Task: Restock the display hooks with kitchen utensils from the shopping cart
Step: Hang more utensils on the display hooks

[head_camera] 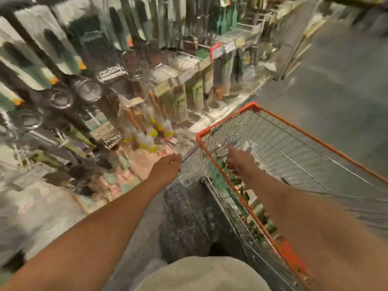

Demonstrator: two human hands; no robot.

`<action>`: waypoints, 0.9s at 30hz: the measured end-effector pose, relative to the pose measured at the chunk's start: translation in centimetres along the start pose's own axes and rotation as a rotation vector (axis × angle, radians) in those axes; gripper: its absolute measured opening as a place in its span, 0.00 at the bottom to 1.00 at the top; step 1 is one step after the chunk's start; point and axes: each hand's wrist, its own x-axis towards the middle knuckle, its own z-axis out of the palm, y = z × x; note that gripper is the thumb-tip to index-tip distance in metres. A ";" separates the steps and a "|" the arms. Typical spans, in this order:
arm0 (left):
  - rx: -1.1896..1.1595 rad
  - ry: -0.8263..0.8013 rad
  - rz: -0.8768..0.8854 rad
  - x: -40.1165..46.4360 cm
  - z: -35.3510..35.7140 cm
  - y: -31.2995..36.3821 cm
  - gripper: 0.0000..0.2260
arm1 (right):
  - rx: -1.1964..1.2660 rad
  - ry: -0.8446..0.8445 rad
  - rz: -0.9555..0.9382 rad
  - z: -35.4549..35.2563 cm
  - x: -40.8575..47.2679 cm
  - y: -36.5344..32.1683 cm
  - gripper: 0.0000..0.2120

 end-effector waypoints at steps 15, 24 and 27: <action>0.498 -0.462 0.170 9.4 19.4 8.7 0.20 | 0.277 0.383 0.528 -15.0 4.5 17.6 0.29; 0.763 -0.823 0.092 17.8 22.9 6.8 0.17 | 0.419 0.471 0.775 -13.0 6.7 19.0 0.27; 0.799 -0.814 0.036 21.9 23.5 5.1 0.19 | 0.436 0.456 0.835 -11.1 8.2 18.9 0.19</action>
